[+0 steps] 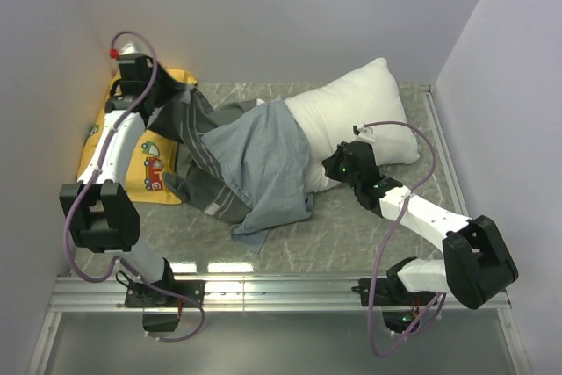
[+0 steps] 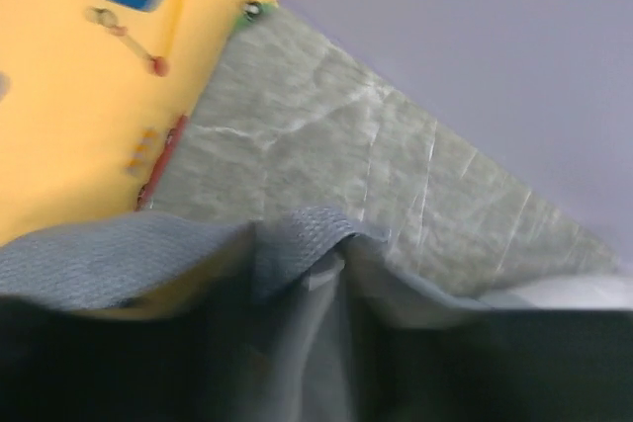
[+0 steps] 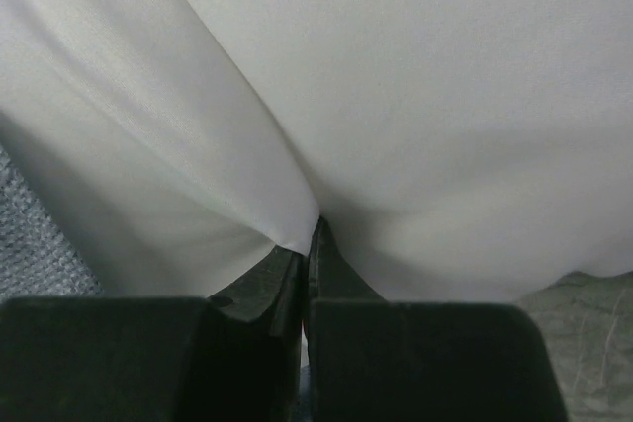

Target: Remove the pillowcase from the pillow

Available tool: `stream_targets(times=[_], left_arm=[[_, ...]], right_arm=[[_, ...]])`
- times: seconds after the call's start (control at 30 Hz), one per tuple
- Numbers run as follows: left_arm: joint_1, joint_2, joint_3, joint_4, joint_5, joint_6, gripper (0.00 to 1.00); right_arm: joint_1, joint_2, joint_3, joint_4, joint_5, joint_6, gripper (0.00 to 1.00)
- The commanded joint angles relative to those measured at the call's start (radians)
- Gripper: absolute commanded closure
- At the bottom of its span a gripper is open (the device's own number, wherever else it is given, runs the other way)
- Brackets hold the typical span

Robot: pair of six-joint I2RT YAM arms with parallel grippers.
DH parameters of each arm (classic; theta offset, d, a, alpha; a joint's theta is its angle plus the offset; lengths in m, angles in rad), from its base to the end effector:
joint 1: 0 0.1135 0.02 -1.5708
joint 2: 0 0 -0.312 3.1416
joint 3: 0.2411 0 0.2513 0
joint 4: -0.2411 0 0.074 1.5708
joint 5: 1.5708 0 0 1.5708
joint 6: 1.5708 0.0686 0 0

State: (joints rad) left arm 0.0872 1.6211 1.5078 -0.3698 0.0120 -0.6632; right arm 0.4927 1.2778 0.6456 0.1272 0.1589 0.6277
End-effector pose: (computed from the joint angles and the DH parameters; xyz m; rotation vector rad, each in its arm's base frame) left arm 0.4097 0.0350 0.3909 -0.7531 1.9327 -0.3682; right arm 0.2573 0.1258 0.2478 0.2410 2.0970 0.5186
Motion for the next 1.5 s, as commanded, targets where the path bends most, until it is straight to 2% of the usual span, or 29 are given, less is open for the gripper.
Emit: stream_targets(times=[0.0, 0.03, 0.07, 0.17, 0.3, 0.33, 0.37, 0.4, 0.47, 0.5, 0.57, 0.6, 0.7, 0.83, 0.87, 0.9, 0.93, 0.97, 1.0, 1.03, 1.07, 1.1, 1.13, 1.3, 1.4, 1.47], left_arm=[[-0.158, -0.061, -0.017, 0.081, 0.034, 0.077, 0.49], [-0.187, -0.076, -0.029, 0.084, 0.026, 0.097, 0.41], [-0.211, -0.095, -0.044, 0.101, 0.010, 0.105, 0.29], [-0.317, -0.188, -0.112, 0.097, -0.041, 0.129, 0.19], [-0.518, -0.355, -0.263, 0.049, -0.203, 0.137, 0.16], [-0.590, -0.416, -0.335, 0.031, -0.230, 0.122, 0.15], [-0.590, -0.449, -0.372, 0.031, -0.263, 0.108, 0.14], [-0.674, -0.481, -0.411, 0.017, -0.303, 0.093, 0.14], [-0.753, -0.558, -0.515, 0.000, -0.386, 0.045, 0.13], [-0.835, -0.579, -0.541, -0.014, -0.411, 0.022, 0.13], [-0.929, -0.610, -0.592, -0.044, -0.486, -0.038, 0.12], [-1.019, -0.628, -0.628, -0.058, -0.512, -0.059, 0.12], [-1.162, -0.644, -0.690, -0.051, -0.579, -0.122, 0.09], [-1.219, -0.598, -0.762, 0.037, -0.598, -0.167, 0.05], [-1.219, -0.542, -0.759, 0.029, -0.639, -0.176, 0.04], [-1.219, -0.506, -0.750, 0.010, -0.667, -0.203, 0.04], [-1.219, -0.474, -0.739, 0.000, -0.702, -0.208, 0.06], [-1.218, -0.416, -0.709, -0.033, -0.758, -0.217, 0.23], [-1.216, -0.394, -0.693, -0.052, -0.796, -0.231, 0.40], [-1.207, -0.377, -0.666, -0.069, -0.822, -0.234, 0.73], [-1.171, -0.366, -0.658, -0.069, -0.816, -0.225, 0.86], [-1.147, -0.371, -0.655, -0.054, -0.796, -0.185, 0.97], [-1.127, -0.382, -0.662, -0.034, -0.781, -0.168, 1.00], [-1.049, -0.467, -0.664, 0.005, -0.739, -0.104, 0.99], [-1.038, -0.486, -0.649, -0.009, -0.721, -0.092, 0.99], [-1.037, -0.498, -0.647, -0.024, -0.722, -0.092, 0.99]], right_arm=[[-0.009, 0.015, -0.023, -0.164, -0.027, 0.007, 1.00], [-0.009, 0.011, -0.018, -0.164, -0.032, 0.009, 1.00], [-0.006, 0.008, -0.012, -0.163, -0.033, 0.012, 1.00], [0.000, -0.008, 0.003, -0.164, -0.026, 0.017, 1.00], [0.035, -0.046, 0.034, -0.201, 0.016, 0.006, 1.00], [0.038, -0.052, 0.045, -0.207, 0.018, 0.003, 1.00], [0.037, -0.061, 0.051, -0.212, 0.018, 0.003, 1.00], [0.038, -0.073, 0.060, -0.216, 0.019, -0.005, 1.00], [0.041, -0.083, 0.089, -0.230, 0.031, -0.013, 1.00], [0.041, -0.086, 0.100, -0.250, 0.037, -0.022, 1.00], [0.043, -0.098, 0.129, -0.264, 0.056, -0.031, 1.00], [0.044, -0.101, 0.137, -0.276, 0.059, -0.036, 1.00], [0.056, -0.115, 0.164, -0.296, 0.064, -0.046, 1.00], [0.069, -0.092, 0.195, -0.316, 0.076, -0.065, 1.00], [0.072, -0.086, 0.196, -0.323, 0.074, -0.069, 1.00], [0.075, -0.081, 0.197, -0.325, 0.073, -0.071, 0.94], [0.078, -0.080, 0.187, -0.328, 0.073, -0.074, 0.86], [0.086, -0.089, 0.181, -0.324, 0.068, -0.077, 0.76], [0.090, -0.097, 0.174, -0.325, 0.065, -0.083, 0.55], [0.095, -0.104, 0.158, -0.324, 0.062, -0.088, 0.45], [0.107, -0.124, 0.149, -0.325, 0.054, -0.098, 0.32], [0.110, -0.135, 0.141, -0.327, 0.050, -0.102, 0.28], [0.121, -0.144, 0.123, -0.327, 0.047, -0.103, 0.25], [0.211, -0.169, 0.052, -0.295, 0.099, -0.071, 0.13], [0.237, -0.089, 0.014, -0.229, 0.116, -0.036, 0.11], [0.239, -0.022, 0.005, -0.145, 0.180, -0.026, 0.11]])
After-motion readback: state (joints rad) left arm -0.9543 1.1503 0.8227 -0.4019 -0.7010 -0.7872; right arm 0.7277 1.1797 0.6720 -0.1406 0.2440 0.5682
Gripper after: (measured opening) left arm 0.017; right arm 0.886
